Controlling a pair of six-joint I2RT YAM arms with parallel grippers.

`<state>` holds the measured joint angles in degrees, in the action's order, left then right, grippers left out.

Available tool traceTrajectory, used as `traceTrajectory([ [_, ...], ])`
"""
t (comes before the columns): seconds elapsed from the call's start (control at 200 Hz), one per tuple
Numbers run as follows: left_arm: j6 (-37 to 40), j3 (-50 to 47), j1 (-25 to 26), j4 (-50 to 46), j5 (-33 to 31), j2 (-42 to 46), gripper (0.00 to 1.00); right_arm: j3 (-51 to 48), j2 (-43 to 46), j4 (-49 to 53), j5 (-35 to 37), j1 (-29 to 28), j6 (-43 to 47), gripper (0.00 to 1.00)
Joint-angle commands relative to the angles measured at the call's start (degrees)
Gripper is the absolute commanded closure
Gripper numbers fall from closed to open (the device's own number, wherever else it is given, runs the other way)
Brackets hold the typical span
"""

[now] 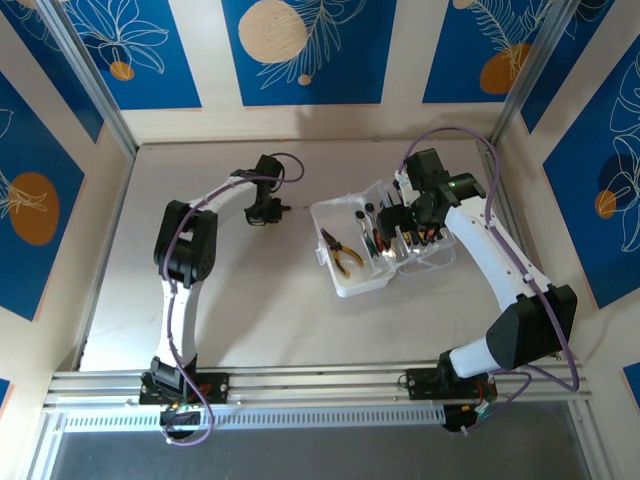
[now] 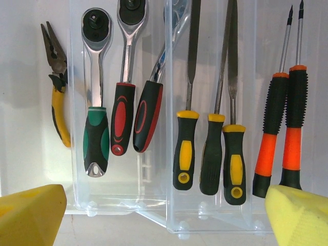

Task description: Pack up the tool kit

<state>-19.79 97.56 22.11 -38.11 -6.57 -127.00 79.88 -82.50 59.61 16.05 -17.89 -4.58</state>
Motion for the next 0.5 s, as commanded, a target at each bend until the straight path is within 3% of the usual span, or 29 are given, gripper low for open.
traceTrajectory([
  [0.0, 2.5, -3.3, 0.4, -2.9, -1.5, -0.7, 0.76, 0.3, -0.2, 0.2, -1.6, -0.3, -0.4, 0.01],
  [0.135, 7.7, -1.6, 0.4, -2.7, -4.3, 2.0, 0.76, 0.7, -0.2, 0.5, -1.6, -0.3, -0.4, 0.01],
  [0.495, 25.8, 1.7, 0.4, 0.4, -4.6, 4.1, 0.62, 1.1, -0.1, 1.0, -1.5, -0.1, -0.4, 0.01],
])
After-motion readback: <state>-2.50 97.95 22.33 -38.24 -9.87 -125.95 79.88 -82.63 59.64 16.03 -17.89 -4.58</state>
